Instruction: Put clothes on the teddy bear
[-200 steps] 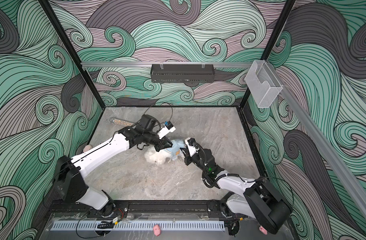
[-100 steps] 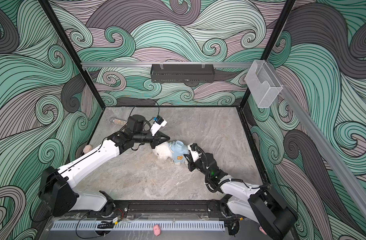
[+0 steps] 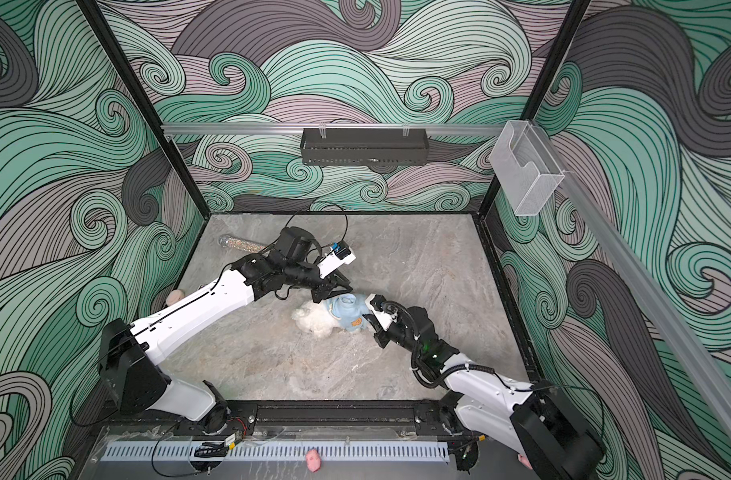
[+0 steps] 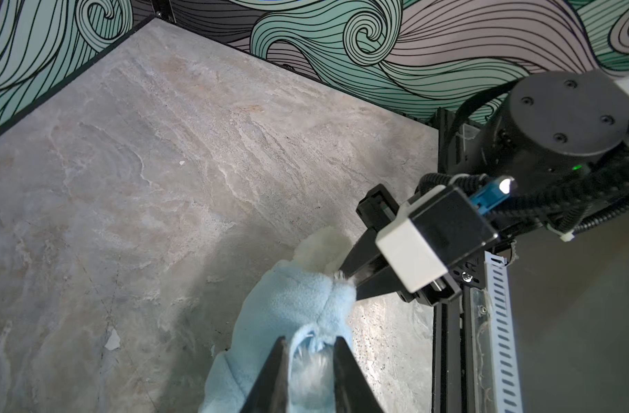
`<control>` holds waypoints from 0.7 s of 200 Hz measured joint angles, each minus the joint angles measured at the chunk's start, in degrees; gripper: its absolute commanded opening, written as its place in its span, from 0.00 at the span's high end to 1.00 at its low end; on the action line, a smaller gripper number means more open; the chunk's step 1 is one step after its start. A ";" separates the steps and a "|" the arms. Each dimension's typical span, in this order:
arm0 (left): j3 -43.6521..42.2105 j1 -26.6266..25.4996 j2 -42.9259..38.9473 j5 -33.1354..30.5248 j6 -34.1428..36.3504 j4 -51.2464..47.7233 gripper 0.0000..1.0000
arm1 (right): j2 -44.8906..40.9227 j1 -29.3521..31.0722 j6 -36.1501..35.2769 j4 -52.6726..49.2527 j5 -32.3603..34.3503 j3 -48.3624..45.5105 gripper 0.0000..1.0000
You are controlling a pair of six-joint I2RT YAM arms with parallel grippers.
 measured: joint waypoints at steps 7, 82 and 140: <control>1.11 -0.39 0.55 -0.35 1.16 -1.57 0.79 | 0.02 0.20 -0.46 -0.20 0.04 -0.02 1.00; 9.49 -1.55 10.19 -5.70 11.06 -19.63 0.82 | 0.02 1.09 -2.21 -0.39 0.79 0.04 1.00; 10.78 -2.05 11.61 -5.35 14.27 -23.63 0.70 | 0.02 1.14 -2.78 -0.46 0.79 0.04 1.00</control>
